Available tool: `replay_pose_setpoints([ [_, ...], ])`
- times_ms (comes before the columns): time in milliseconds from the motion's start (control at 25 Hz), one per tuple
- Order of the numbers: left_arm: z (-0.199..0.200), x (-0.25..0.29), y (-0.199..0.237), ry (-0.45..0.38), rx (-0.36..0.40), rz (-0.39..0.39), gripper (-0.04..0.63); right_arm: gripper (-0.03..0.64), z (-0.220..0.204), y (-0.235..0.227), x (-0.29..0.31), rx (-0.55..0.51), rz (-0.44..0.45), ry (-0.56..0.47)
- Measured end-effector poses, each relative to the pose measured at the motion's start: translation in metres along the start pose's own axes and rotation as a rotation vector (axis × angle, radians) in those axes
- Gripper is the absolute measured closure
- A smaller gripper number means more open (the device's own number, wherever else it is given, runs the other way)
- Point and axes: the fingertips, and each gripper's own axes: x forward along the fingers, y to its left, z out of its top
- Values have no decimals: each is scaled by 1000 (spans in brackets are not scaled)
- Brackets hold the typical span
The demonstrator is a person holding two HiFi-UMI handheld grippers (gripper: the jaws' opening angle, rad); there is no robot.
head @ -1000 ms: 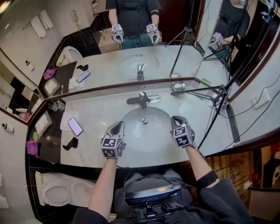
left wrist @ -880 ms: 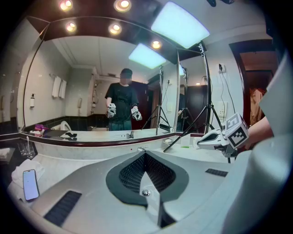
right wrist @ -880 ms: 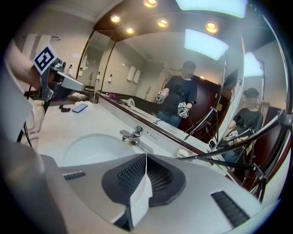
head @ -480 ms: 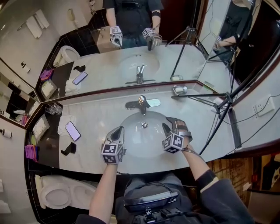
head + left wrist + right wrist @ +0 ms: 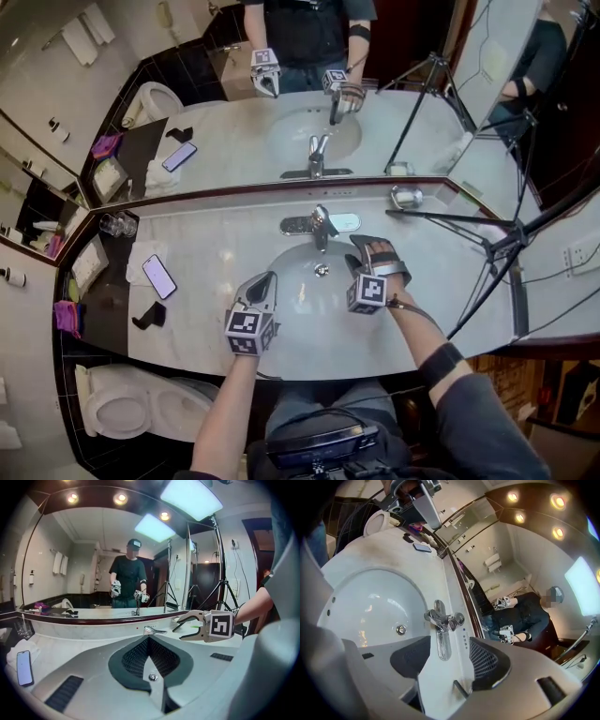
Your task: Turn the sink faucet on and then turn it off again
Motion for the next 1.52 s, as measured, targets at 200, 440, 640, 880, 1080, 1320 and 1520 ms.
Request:
replay_pose_setpoints([
  [200, -6, 11, -1, 7, 0, -3, 607, 331, -9, 17, 42, -98, 45, 24],
  [440, -8, 16, -3, 9, 9, -11, 607, 328, -4, 9, 71, -144, 29, 35],
  [640, -11, 12, 4, 11, -4, 6, 607, 337, 7, -2, 84, -173, 31, 30],
  [880, -18, 5, 15, 17, -19, 30, 607, 360, 17, -12, 92, -190, 35, 28],
  [1080, -24, 2, 19, 20, -36, 32, 607, 354, 23, -23, 92, -167, 30, 33],
  [1320, -24, 1, 19, 17, -40, 33, 607, 360, 24, -28, 92, -165, 40, 38],
  [1520, -27, -3, 24, 22, -42, 40, 607, 367, 32, -42, 93, -141, 19, 27],
])
